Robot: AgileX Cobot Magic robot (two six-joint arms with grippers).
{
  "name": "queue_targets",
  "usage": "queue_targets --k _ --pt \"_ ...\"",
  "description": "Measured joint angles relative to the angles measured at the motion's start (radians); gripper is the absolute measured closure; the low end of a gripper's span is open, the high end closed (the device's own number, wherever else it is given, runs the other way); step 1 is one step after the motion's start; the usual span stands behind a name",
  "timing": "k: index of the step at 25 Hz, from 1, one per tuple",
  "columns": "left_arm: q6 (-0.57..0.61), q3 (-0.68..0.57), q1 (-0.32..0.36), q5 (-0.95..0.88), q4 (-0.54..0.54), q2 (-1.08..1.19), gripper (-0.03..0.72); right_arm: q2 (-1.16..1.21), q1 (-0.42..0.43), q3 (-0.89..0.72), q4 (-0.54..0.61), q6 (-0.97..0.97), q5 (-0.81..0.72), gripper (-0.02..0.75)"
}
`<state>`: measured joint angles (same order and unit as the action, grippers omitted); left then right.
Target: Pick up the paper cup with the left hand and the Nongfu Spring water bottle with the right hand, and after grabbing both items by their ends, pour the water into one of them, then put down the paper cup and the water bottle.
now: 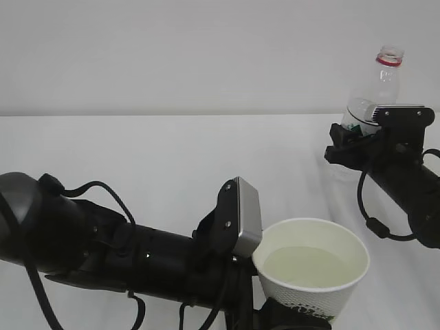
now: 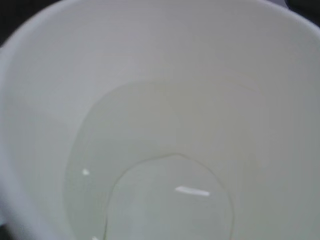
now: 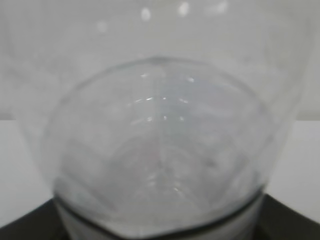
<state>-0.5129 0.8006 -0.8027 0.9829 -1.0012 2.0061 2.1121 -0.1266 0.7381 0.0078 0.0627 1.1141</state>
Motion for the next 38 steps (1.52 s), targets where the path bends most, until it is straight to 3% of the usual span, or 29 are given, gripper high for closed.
queue_targets --k 38 --pt "-0.001 0.000 0.000 0.000 0.000 0.000 0.188 0.000 0.000 -0.044 0.006 -0.015 0.001 0.307"
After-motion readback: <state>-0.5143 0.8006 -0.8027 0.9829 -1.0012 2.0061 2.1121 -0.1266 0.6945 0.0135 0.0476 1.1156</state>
